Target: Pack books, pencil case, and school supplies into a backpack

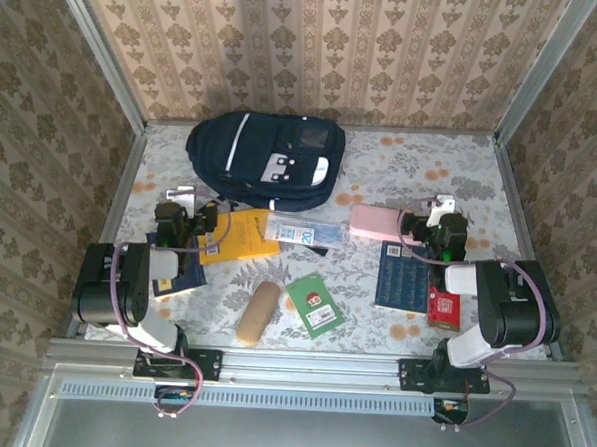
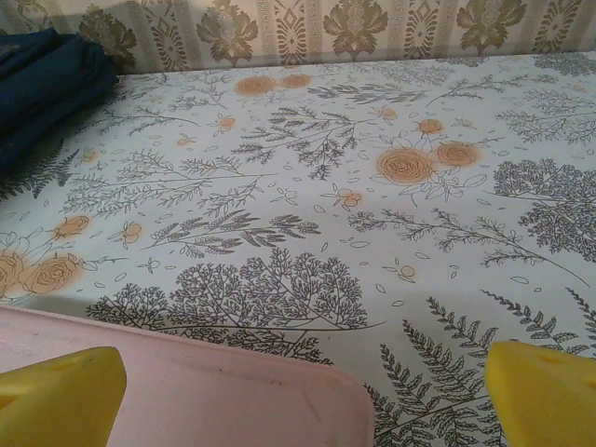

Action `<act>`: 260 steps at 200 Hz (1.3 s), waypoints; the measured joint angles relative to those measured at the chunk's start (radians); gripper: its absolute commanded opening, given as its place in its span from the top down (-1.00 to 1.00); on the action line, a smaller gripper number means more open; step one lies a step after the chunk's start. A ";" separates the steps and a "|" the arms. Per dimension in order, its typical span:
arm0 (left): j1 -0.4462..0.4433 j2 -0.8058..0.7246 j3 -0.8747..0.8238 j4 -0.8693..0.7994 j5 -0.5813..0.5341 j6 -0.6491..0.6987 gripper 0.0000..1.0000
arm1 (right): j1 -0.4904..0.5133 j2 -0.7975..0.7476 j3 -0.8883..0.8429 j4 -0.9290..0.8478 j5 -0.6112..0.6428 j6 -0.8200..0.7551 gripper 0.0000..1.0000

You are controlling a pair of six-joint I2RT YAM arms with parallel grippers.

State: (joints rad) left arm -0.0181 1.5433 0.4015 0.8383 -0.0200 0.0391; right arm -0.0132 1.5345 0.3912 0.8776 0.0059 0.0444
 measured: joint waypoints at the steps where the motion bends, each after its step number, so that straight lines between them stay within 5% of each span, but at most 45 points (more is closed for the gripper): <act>1: 0.000 0.000 0.000 0.000 0.000 0.000 -1.00 | 0.000 0.000 0.000 0.000 0.000 0.000 -1.00; 196: -0.002 -0.002 0.000 0.000 0.001 0.003 -1.00 | -0.001 -0.018 -0.081 0.084 -0.043 -0.010 -1.00; 224: -0.051 -0.125 -0.006 -0.088 -0.040 0.031 -1.00 | 0.124 -0.222 -0.073 -0.078 0.018 -0.074 -1.00; 260: -0.254 -0.437 0.097 -0.318 -0.078 0.067 -1.00 | 0.417 -0.512 0.117 -0.318 0.156 -0.102 -1.00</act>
State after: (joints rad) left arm -0.2726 1.1061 0.4988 0.5201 -0.0982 0.1062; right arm 0.4038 1.0229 0.5079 0.5598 0.1623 -0.0574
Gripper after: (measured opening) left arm 0.999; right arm 0.999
